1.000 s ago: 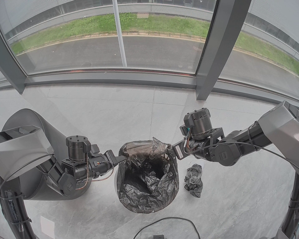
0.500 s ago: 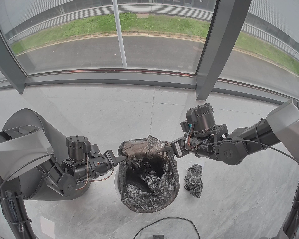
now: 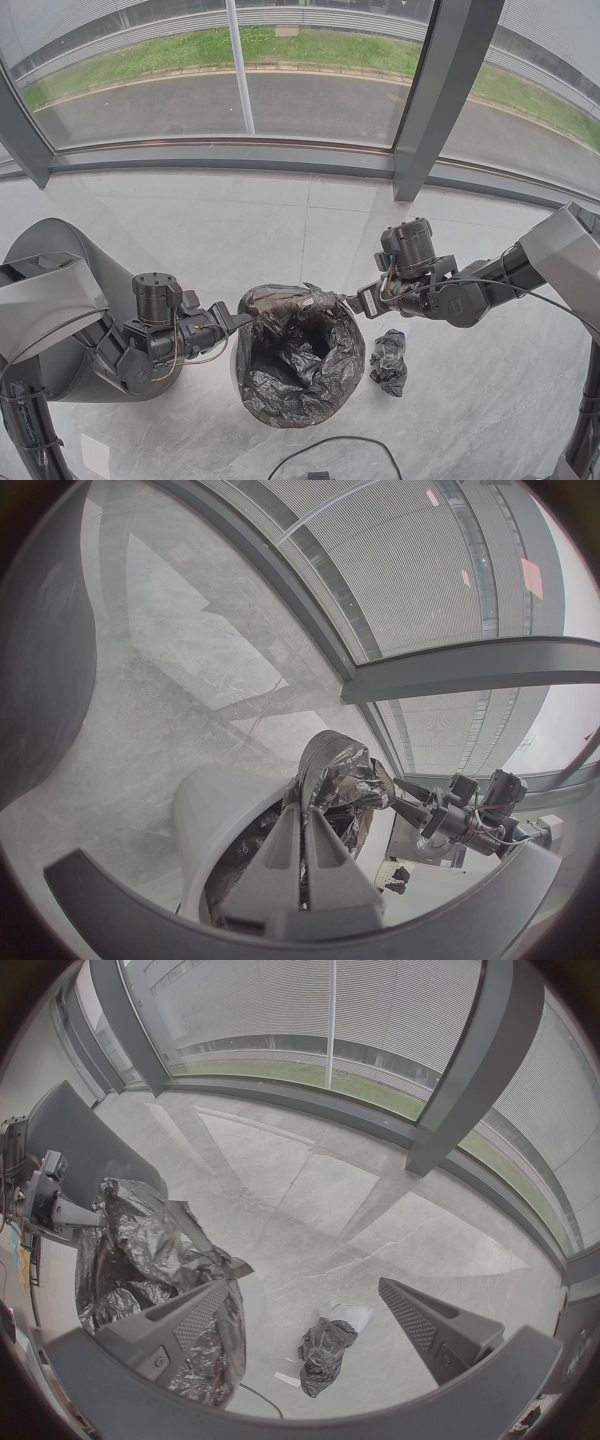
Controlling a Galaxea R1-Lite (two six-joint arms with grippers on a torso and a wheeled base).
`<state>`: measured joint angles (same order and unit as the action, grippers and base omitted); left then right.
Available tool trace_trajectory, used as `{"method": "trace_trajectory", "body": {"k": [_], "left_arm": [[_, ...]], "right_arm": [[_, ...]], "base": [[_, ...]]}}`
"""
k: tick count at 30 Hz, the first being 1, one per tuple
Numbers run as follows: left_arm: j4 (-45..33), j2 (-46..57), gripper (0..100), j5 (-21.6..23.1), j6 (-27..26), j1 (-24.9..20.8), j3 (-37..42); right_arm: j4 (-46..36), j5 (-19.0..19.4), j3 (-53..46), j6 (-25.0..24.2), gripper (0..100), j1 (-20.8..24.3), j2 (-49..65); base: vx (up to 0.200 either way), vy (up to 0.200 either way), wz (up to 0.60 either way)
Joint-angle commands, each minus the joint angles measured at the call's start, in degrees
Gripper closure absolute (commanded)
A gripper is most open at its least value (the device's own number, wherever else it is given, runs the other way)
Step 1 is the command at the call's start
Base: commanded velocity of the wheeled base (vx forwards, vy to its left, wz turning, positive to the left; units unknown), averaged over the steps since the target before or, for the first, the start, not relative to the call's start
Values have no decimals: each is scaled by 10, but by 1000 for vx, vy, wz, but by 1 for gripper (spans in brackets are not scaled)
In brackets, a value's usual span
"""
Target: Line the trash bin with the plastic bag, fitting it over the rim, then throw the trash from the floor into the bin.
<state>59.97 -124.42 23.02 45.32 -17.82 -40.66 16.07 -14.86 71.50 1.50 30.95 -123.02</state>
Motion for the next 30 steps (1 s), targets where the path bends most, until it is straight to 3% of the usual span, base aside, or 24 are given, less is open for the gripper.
{"method": "trace_trajectory", "body": {"k": [1, 30], "left_arm": [[0, -2, 100, 0, 0, 0, 0], [-1, 18, 100, -1, -10, 5, 8]], "right_arm": [[0, 0, 1, -1, 0, -3, -6], [16, -7, -44, -13, 0, 10, 23]], "base": [[0, 0, 0], [0, 0, 0]]}}
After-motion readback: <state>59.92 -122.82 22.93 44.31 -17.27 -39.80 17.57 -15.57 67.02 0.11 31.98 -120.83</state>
